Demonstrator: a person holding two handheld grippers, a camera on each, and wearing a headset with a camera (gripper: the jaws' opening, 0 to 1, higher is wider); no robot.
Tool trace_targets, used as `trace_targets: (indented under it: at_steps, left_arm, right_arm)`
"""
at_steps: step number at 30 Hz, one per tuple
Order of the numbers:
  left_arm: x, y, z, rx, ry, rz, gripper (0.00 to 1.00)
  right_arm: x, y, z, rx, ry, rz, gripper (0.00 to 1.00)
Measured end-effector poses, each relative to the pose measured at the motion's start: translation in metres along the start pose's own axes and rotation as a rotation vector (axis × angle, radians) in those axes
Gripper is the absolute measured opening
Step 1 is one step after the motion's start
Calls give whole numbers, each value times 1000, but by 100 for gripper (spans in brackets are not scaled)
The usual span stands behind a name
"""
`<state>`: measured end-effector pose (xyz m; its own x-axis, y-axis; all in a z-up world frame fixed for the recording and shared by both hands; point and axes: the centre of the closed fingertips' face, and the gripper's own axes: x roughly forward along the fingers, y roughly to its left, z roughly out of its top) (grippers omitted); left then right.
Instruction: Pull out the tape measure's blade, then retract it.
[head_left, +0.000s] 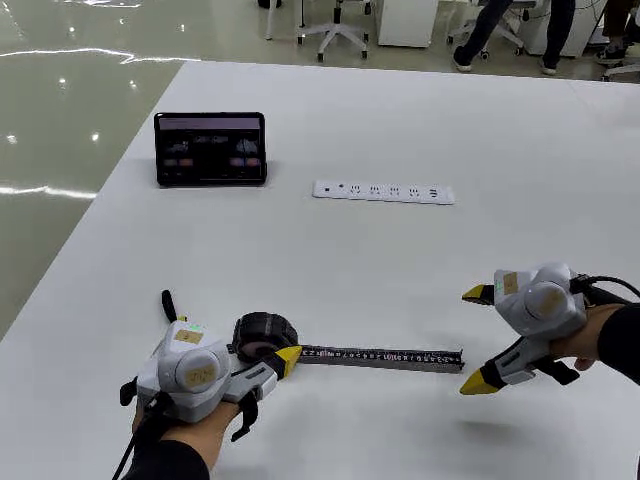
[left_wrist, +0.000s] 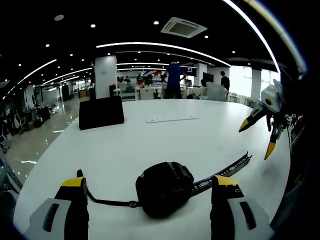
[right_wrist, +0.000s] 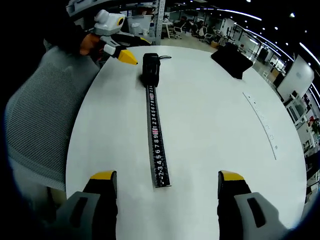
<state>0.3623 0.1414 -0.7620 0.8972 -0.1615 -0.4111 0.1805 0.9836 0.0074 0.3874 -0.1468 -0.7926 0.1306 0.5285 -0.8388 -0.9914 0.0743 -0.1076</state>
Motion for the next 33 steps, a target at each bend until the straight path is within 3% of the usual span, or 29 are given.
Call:
trace_targets:
  at_steps: [11,14,23,33]
  left_arm:
    - [1,2,-6,-16,17,0,100]
    - [1,2,-7,-17,17,0,100]
    - [1,1,-9,-27,24,-3,100]
    - [2,-1,-11,-31,26,-10,100]
  right_arm:
    - [17,0,-17,-24,62,41,59]
    - [20,3,-20,-29,75,65,49]
    - [27,8,-31,-46,111,99,37]
    - [31,11,-36,-53,117,98,23]
